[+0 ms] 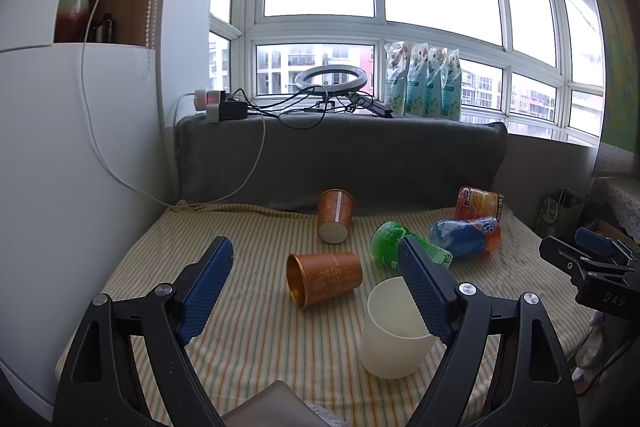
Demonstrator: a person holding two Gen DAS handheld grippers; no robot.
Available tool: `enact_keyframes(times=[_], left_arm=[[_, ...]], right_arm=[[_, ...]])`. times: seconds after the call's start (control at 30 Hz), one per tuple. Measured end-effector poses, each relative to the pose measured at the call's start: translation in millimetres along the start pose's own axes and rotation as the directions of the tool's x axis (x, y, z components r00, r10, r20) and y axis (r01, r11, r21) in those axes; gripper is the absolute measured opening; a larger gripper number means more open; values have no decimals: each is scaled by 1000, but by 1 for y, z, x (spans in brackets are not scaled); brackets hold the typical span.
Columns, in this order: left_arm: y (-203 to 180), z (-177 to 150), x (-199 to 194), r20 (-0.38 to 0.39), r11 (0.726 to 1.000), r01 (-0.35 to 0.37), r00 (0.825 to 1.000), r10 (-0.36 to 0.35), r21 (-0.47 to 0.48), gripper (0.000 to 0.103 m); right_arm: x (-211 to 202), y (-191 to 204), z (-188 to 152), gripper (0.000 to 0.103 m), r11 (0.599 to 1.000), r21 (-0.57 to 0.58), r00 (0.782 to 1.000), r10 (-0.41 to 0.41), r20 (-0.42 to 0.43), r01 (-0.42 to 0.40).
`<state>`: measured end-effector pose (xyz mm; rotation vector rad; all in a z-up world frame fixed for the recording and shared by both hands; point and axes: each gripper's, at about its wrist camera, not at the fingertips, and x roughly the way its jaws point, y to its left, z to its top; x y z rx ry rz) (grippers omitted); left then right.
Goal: Flip cup upright
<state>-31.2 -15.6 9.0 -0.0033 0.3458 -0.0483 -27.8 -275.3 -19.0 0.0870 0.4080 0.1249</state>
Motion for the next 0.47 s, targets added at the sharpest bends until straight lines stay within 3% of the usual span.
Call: enact_keyframes(times=[0.47], left_arm=[[1, 0, 1, 12, 1000, -6, 1000, 6, 11, 84]], right_arm=[[1, 0, -1, 103, 1000, 2, 1000, 0, -4, 0]])
